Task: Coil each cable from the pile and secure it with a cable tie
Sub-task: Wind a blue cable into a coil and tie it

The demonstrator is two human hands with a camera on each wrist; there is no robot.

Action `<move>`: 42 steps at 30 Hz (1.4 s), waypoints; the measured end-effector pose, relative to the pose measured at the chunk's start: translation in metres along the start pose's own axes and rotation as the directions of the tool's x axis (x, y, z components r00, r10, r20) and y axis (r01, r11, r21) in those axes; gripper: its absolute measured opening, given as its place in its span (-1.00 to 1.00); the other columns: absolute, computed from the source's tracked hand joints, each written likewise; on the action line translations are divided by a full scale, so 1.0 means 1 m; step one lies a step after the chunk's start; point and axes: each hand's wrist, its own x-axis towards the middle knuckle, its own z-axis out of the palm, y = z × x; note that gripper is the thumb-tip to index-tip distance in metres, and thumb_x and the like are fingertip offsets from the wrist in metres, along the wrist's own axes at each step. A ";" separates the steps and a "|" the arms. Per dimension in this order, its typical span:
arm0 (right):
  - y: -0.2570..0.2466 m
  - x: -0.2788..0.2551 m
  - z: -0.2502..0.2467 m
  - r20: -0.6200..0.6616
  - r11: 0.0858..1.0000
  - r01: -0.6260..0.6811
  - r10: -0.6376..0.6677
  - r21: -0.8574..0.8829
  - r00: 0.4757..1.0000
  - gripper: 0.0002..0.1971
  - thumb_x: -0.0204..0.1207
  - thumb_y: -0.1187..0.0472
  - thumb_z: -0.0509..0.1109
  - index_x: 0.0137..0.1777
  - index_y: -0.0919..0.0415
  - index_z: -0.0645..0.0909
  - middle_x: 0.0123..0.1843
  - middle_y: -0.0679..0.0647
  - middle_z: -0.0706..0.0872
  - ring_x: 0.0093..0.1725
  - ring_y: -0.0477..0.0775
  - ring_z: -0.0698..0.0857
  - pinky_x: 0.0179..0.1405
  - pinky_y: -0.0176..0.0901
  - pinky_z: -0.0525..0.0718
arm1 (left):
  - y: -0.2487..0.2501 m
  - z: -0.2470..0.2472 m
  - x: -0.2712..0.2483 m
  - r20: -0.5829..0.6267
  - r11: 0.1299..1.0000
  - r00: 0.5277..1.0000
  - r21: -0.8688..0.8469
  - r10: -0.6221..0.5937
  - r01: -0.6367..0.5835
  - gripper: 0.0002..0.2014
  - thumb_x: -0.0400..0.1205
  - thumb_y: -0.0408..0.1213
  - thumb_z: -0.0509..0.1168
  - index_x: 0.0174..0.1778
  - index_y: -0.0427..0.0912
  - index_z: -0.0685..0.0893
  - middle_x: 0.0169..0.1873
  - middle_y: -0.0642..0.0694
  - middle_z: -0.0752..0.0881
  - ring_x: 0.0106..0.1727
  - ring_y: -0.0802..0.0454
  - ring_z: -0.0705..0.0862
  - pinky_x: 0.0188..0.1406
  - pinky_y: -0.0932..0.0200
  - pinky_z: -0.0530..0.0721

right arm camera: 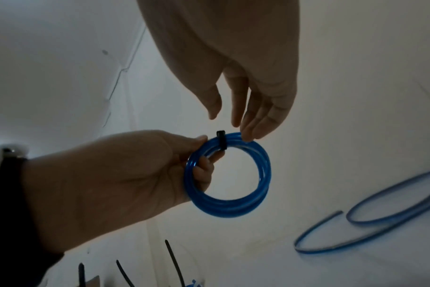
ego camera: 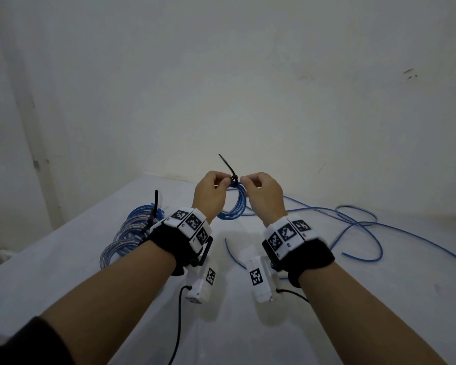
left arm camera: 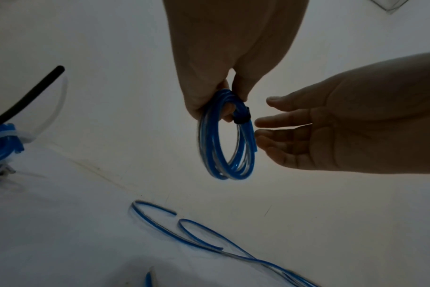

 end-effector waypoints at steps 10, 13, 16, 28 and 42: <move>0.006 -0.004 -0.004 0.080 0.894 -0.223 0.208 0.388 0.975 -0.89 0.50 0.36 0.42 -0.04 0.43 0.69 -0.27 0.22 0.73 -0.32 0.07 0.66 -0.25 -0.20 0.68 | 0.009 -0.001 -0.013 0.155 0.988 0.988 -0.155 0.001 0.024 -0.79 0.71 -0.27 0.11 -0.04 -0.19 0.66 -0.13 -0.07 0.72 -0.12 0.08 0.68 -0.02 0.19 0.59; 0.004 -0.005 -0.010 0.113 0.851 -0.230 0.200 0.472 0.973 -0.88 0.53 0.45 0.37 0.02 0.45 0.66 -0.32 0.16 0.69 -0.39 -0.04 0.65 -0.29 -0.34 0.70 | 0.003 -0.008 -0.006 0.066 0.985 0.988 0.099 0.138 -0.144 -0.81 0.66 -0.27 0.23 0.16 -0.14 0.61 0.10 -0.03 0.61 0.07 0.10 0.58 0.13 0.23 0.50; 0.003 -0.006 -0.012 0.138 0.848 -0.220 0.174 0.482 0.975 -0.90 0.54 0.42 0.38 0.01 0.41 0.67 -0.32 0.18 0.71 -0.40 -0.04 0.67 -0.27 -0.33 0.72 | 0.001 -0.013 -0.001 0.205 0.968 0.967 0.168 0.149 -0.185 -0.74 0.65 -0.19 0.26 0.25 -0.09 0.62 0.18 -0.02 0.60 0.11 0.14 0.56 0.17 0.27 0.46; 0.003 -0.007 -0.005 0.152 0.850 -0.222 0.170 0.477 0.974 -0.79 0.55 0.35 0.38 0.09 0.50 0.64 -0.26 0.19 0.74 -0.37 -0.02 0.71 -0.30 -0.30 0.72 | 0.000 -0.024 0.005 0.246 0.974 0.960 0.148 0.132 -0.172 -0.91 0.57 -0.30 0.38 -0.06 -0.19 0.75 -0.33 0.02 0.73 -0.29 0.19 0.67 -0.27 0.50 0.59; 0.015 0.014 0.047 0.163 0.882 -0.365 0.329 0.297 0.930 -0.81 0.50 0.31 0.45 -0.33 0.29 0.61 -0.38 0.22 0.69 -0.45 0.13 0.65 -0.12 0.10 0.77 | 0.000 -0.070 0.038 0.070 0.971 0.997 0.238 -0.015 -0.002 -0.92 0.56 -0.19 0.37 -0.10 -0.10 0.70 -0.24 0.04 0.70 -0.14 0.07 0.66 -0.03 0.12 0.63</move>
